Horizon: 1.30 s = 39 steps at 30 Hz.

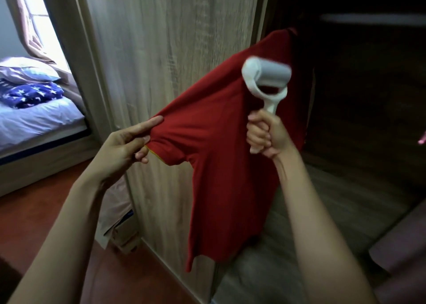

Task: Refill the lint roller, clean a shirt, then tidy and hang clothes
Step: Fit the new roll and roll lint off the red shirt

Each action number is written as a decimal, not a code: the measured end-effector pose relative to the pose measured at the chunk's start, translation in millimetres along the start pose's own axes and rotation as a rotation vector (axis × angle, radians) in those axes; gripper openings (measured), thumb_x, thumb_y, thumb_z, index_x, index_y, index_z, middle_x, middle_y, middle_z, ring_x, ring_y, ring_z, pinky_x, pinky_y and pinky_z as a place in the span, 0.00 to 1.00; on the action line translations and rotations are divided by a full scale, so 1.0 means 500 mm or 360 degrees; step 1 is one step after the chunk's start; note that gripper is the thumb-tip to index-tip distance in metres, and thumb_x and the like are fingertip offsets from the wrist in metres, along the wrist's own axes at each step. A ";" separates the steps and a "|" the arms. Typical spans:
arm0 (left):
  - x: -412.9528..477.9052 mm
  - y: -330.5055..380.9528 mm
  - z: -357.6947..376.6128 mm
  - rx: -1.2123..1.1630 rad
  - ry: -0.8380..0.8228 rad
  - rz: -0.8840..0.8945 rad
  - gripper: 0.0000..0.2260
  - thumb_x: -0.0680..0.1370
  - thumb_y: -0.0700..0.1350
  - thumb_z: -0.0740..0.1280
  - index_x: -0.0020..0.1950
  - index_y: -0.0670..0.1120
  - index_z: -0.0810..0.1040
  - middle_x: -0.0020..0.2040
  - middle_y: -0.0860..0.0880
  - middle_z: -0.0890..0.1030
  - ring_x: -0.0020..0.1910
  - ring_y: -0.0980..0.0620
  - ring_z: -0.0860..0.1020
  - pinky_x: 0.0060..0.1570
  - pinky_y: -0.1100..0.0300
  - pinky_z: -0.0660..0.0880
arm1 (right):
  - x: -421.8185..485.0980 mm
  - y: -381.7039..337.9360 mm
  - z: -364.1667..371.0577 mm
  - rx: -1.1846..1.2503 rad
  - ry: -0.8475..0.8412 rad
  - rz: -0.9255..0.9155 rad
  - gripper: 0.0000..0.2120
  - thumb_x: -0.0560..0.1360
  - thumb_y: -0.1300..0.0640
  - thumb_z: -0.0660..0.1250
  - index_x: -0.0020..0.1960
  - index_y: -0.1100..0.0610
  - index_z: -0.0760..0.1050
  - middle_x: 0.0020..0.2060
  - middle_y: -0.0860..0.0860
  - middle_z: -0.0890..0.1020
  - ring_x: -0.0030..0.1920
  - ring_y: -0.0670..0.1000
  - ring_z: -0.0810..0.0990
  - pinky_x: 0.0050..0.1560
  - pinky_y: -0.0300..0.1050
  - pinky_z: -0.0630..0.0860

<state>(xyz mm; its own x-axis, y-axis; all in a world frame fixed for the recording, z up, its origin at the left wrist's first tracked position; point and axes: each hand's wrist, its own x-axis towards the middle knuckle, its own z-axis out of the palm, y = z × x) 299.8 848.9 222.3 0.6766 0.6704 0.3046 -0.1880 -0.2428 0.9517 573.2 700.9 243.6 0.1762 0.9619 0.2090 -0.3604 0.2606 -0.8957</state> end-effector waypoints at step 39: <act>-0.001 -0.019 0.033 0.0021 0.0087 -0.0058 0.21 0.80 0.29 0.54 0.66 0.47 0.74 0.25 0.59 0.68 0.24 0.61 0.63 0.28 0.71 0.71 | -0.112 0.379 -0.274 0.0556 0.0084 0.0749 0.25 0.52 0.58 0.81 0.22 0.51 0.61 0.15 0.45 0.60 0.13 0.43 0.57 0.17 0.32 0.50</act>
<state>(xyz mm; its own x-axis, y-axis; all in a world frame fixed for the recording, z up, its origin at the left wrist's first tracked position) 313.1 838.9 212.6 0.6429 0.7162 0.2718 -0.1542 -0.2266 0.9617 620.4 685.0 8.3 -0.0340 0.9777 -0.2074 -0.6898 -0.1731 -0.7030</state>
